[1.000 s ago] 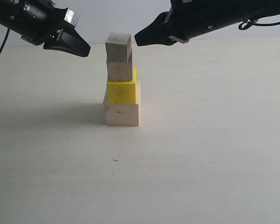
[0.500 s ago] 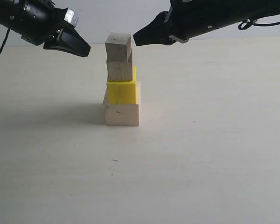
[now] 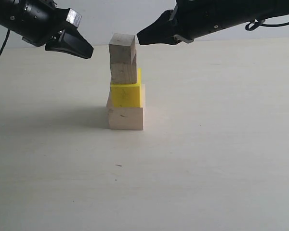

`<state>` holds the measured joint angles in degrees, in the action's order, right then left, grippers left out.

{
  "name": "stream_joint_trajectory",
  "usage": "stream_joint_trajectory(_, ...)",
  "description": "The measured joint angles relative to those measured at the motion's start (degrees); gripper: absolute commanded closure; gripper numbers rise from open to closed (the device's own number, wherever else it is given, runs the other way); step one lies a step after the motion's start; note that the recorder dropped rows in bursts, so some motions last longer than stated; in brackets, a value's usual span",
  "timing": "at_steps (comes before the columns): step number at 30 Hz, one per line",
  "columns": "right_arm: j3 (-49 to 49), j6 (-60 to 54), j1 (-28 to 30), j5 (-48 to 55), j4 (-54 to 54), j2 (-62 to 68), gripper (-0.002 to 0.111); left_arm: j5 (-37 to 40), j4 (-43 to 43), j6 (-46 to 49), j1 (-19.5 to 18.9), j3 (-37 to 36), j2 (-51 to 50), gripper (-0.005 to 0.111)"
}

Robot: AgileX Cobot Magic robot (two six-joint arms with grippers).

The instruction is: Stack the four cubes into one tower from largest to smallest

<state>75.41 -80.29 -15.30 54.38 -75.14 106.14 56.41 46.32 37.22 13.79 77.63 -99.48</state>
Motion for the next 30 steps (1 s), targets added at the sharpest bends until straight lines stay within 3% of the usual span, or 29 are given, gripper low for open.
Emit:
stream_joint_trajectory(24, 0.1, -0.3, 0.0, 0.2, -2.0, 2.7, 0.108, 0.0, 0.4, 0.5, 0.0, 0.0, 0.0, 0.107)
stream_joint_trajectory(30, 0.1, -1.0, -2.6, -2.7, -1.2, 2.7, 0.108, 0.0, 0.4, 0.5, 0.0, 0.0, 0.0, 0.107)
